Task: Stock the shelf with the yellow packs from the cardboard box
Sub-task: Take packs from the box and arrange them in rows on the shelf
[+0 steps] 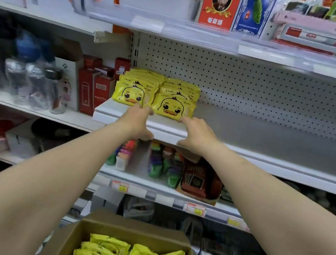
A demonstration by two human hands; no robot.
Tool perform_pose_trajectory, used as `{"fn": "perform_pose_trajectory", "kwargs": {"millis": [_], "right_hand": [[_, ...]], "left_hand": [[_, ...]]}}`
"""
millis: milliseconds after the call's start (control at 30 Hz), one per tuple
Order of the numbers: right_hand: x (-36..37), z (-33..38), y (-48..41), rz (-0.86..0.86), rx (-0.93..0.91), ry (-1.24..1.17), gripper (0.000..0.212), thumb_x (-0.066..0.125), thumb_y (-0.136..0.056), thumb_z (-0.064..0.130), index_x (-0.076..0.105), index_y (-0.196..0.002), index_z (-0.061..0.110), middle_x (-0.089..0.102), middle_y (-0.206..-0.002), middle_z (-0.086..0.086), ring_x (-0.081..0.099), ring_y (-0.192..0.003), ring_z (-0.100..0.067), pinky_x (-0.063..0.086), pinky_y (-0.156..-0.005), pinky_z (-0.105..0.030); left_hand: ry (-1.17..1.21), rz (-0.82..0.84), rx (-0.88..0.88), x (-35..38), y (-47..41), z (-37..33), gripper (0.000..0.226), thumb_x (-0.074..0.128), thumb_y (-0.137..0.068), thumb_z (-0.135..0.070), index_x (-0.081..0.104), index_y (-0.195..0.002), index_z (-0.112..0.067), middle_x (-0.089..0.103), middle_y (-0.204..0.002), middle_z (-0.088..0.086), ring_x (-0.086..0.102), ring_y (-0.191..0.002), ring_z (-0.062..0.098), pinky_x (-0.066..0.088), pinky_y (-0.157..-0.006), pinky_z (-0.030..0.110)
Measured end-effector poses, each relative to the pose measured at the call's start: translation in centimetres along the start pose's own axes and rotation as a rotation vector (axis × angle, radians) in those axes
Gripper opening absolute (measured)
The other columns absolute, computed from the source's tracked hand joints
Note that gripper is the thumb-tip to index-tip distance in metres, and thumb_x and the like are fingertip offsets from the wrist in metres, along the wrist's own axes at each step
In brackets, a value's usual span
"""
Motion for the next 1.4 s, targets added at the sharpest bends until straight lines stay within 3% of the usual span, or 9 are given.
{"fn": "perform_pose_trajectory", "kwargs": {"millis": [167, 333, 800, 933, 1033, 1267, 1400], "right_hand": [[3.3, 1.1, 4.9, 0.088, -0.020, -0.002, 0.076, 0.079, -0.078, 0.031, 0.041, -0.144, 0.028, 0.051, -0.139, -0.005, 0.048, -0.124, -0.029, 0.050, -0.090, -0.042], [6.7, 1.4, 8.5, 0.157, -0.044, 0.028, 0.073, 0.079, -0.078, 0.028, 0.043, -0.142, 0.029, 0.051, -0.135, -0.005, 0.049, -0.123, -0.029, 0.049, -0.090, -0.041], [22.0, -0.7, 15.3, 0.471, -0.044, -0.038, 0.061, 0.076, -0.081, 0.030, 0.051, -0.136, 0.023, 0.055, -0.132, -0.009, 0.052, -0.123, -0.031, 0.048, -0.097, -0.041], [27.5, -2.2, 17.3, 0.602, -0.042, -0.011, 0.062, 0.077, -0.076, 0.044, 0.055, -0.131, 0.026, 0.061, -0.129, -0.004, 0.057, -0.118, -0.029, 0.051, -0.093, -0.042], [31.5, -3.8, 18.8, 0.718, -0.014, -0.049, 0.061, 0.077, -0.079, 0.041, 0.055, -0.134, 0.025, 0.060, -0.134, -0.003, 0.056, -0.122, -0.028, 0.049, -0.091, -0.035], [38.8, -6.4, 20.7, 0.906, 0.028, -0.095, 0.059, 0.077, -0.080, 0.037, 0.054, -0.133, 0.025, 0.057, -0.134, -0.003, 0.053, -0.123, -0.026, 0.050, -0.093, -0.038], [42.0, -7.2, 21.0, 0.965, 0.028, -0.124, 0.052, 0.075, -0.083, 0.033, 0.054, -0.130, 0.024, 0.056, -0.132, -0.003, 0.053, -0.121, -0.025, 0.047, -0.088, -0.035]], "left_hand": [[0.015, 0.057, -0.024, 2.6, 5.6, 0.2, 0.077, 0.084, -0.071, -0.030, 0.045, -0.137, -0.021, 0.041, -0.133, 0.011, 0.045, -0.120, 0.032, 0.046, -0.097, 0.043], [-0.029, 0.117, -0.052, 6.1, 9.9, 1.2, 0.075, 0.083, -0.070, -0.032, 0.047, -0.134, -0.021, 0.044, -0.128, 0.010, 0.044, -0.121, 0.033, 0.043, -0.101, 0.044], [-0.027, 0.408, -0.215, 21.7, 17.0, 5.8, 0.081, 0.084, -0.070, -0.040, 0.045, -0.138, -0.019, 0.046, -0.136, 0.014, 0.045, -0.125, 0.034, 0.043, -0.104, 0.045], [-0.022, 0.527, -0.278, 27.3, 19.3, 7.1, 0.086, 0.081, -0.074, -0.041, 0.038, -0.144, -0.015, 0.040, -0.145, 0.015, 0.036, -0.135, 0.035, 0.038, -0.108, 0.046], [0.018, 0.612, -0.324, 31.2, 20.9, 7.8, 0.079, 0.080, -0.077, -0.039, 0.041, -0.143, -0.019, 0.040, -0.144, 0.013, 0.034, -0.135, 0.033, 0.039, -0.105, 0.046], [0.111, 0.733, -0.389, 37.7, 23.0, 8.3, 0.065, 0.077, -0.080, -0.039, 0.049, -0.136, -0.021, 0.049, -0.129, 0.011, 0.049, -0.118, 0.031, 0.045, -0.093, 0.039], [0.145, 0.768, -0.431, 40.8, 23.3, 9.0, 0.061, 0.075, -0.081, -0.041, 0.051, -0.134, -0.024, 0.050, -0.127, 0.010, 0.045, -0.123, 0.029, 0.042, -0.093, 0.036]]}}
Point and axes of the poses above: each hand's wrist, its own y-axis away from the middle knuckle, its own x-axis out of the palm, z = x × y, the point moved 5 cm from there along -y, towards the middle knuckle
